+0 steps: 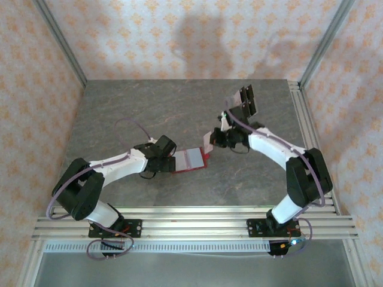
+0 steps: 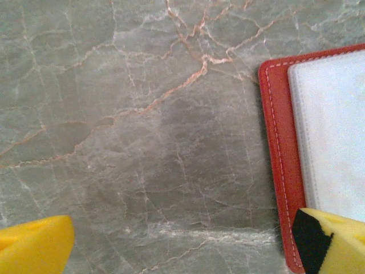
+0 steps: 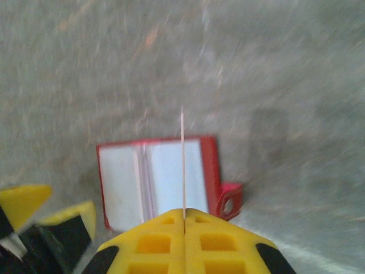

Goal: Put the credit cards into the card holder
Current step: Insert the credit card into the card slot.

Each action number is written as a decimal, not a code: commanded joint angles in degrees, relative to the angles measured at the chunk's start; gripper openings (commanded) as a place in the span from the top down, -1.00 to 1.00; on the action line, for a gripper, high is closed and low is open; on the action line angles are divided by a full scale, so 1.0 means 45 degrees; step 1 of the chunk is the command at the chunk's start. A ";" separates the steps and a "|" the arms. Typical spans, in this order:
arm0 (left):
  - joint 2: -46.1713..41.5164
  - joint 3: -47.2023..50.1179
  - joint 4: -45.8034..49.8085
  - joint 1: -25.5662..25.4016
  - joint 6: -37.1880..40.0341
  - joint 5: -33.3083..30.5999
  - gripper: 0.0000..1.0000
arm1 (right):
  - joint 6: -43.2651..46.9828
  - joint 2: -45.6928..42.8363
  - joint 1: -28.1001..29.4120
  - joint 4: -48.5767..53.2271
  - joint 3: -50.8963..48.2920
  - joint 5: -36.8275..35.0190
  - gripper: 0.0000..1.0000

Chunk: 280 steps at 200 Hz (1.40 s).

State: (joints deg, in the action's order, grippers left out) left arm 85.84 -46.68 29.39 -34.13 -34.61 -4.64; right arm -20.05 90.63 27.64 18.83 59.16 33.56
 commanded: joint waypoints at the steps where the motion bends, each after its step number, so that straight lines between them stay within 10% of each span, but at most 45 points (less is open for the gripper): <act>1: -0.0148 0.0137 -0.0088 0.0006 -0.0355 -0.0685 -0.99 | -0.0932 -0.0628 0.0828 -0.3296 -0.1237 0.0647 1.00; 100: 0.0377 0.0069 -0.0255 0.0272 -0.0240 -0.0987 -0.99 | -0.2315 0.0229 0.1505 -0.8762 -0.3775 0.0957 1.00; 280: 0.0777 0.0079 -0.0212 0.0552 0.0070 -0.1009 -0.99 | -0.2149 0.1879 0.1495 -1.0555 -0.4396 0.1792 1.00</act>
State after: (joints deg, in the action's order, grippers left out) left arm 88.53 -46.68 28.84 -32.47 -34.52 -6.70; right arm -29.56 97.97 34.09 -25.32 40.07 39.94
